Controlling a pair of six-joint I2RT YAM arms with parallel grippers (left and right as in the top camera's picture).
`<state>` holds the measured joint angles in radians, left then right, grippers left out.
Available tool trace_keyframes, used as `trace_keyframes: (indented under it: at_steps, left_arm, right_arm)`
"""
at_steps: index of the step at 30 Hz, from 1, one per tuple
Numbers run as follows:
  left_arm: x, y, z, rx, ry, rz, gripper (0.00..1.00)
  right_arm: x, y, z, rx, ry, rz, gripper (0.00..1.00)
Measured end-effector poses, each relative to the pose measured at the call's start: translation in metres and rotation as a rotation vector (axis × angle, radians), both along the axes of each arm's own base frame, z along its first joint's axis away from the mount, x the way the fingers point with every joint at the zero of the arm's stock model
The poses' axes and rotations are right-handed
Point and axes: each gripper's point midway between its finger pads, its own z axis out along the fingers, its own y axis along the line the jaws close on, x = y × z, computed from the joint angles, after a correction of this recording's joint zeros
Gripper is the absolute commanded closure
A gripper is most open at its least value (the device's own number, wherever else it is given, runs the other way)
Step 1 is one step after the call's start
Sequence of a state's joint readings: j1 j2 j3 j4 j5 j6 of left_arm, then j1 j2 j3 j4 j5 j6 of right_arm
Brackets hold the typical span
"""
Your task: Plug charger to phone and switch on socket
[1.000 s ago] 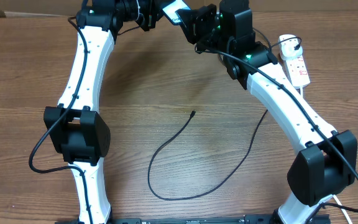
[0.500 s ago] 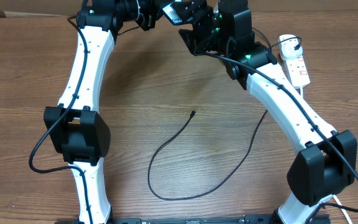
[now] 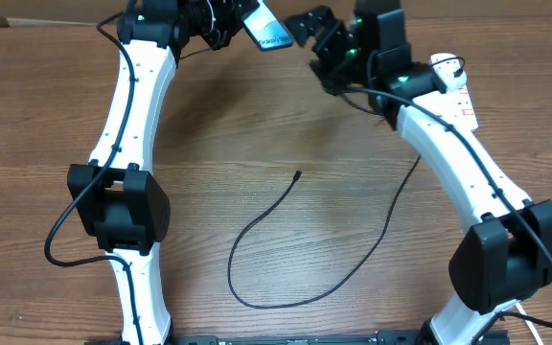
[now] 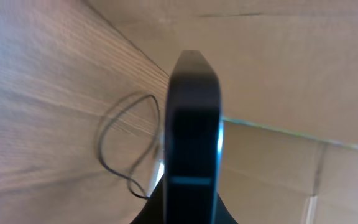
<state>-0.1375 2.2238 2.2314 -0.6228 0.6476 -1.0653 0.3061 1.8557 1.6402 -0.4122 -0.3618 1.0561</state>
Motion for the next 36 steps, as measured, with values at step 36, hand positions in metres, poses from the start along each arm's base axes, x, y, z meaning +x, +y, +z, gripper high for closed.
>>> trace_keyframes:
  at_steps: [36]
  left_arm:
    - [-0.045, 0.015, 0.083, -0.095, -0.705, -0.614, 0.96]
  right_arm:
    - [-0.036, -0.138, -0.095, -0.524, 0.248, -0.055, 0.0]
